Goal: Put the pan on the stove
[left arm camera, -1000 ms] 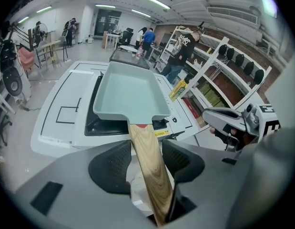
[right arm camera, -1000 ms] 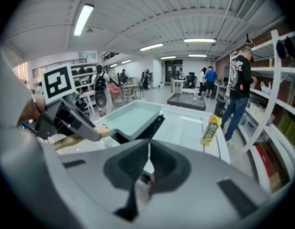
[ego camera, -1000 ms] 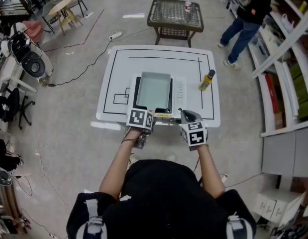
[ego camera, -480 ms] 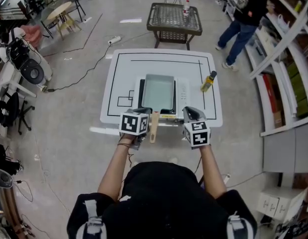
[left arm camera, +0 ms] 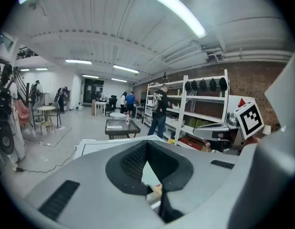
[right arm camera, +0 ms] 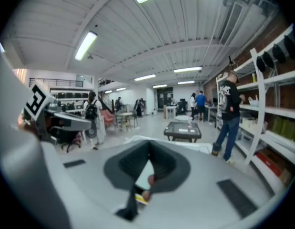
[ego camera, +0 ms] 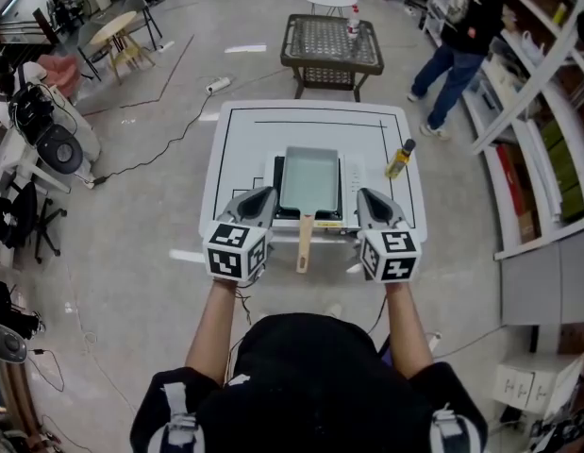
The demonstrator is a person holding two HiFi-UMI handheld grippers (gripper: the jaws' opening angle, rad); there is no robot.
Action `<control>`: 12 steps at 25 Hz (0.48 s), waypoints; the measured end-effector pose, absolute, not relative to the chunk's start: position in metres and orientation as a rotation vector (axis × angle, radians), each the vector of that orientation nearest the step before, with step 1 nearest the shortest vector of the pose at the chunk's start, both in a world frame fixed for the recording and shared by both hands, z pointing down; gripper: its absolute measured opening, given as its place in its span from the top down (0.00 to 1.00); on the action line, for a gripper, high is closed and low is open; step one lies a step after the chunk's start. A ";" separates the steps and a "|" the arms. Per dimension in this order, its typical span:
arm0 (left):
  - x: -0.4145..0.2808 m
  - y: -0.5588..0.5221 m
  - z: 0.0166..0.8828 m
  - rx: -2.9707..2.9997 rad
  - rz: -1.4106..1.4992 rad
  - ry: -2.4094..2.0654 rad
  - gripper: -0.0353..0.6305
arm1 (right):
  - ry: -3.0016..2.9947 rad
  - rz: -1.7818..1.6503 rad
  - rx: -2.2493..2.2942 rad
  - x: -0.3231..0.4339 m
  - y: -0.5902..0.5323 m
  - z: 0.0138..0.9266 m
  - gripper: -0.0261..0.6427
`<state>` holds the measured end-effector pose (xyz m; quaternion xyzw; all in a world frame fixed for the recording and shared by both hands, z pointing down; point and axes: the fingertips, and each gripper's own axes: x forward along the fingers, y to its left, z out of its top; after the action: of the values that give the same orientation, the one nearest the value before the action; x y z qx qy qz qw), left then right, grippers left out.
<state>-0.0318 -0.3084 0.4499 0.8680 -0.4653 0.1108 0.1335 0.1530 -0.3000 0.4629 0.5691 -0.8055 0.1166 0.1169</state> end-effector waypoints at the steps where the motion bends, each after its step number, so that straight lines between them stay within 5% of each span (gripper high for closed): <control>1: -0.036 -0.307 0.439 2.543 0.292 -1.377 0.91 | -2.381 0.335 1.678 0.151 -0.299 0.454 0.91; 12: -0.055 -0.281 0.382 2.694 0.035 -1.495 0.91 | -2.498 0.229 1.760 0.137 -0.281 0.415 0.91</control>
<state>-0.0555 -0.2807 0.3821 0.8740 -0.4849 0.0113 0.0302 0.1366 -0.2807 0.4152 0.5739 -0.8146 0.0746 0.0387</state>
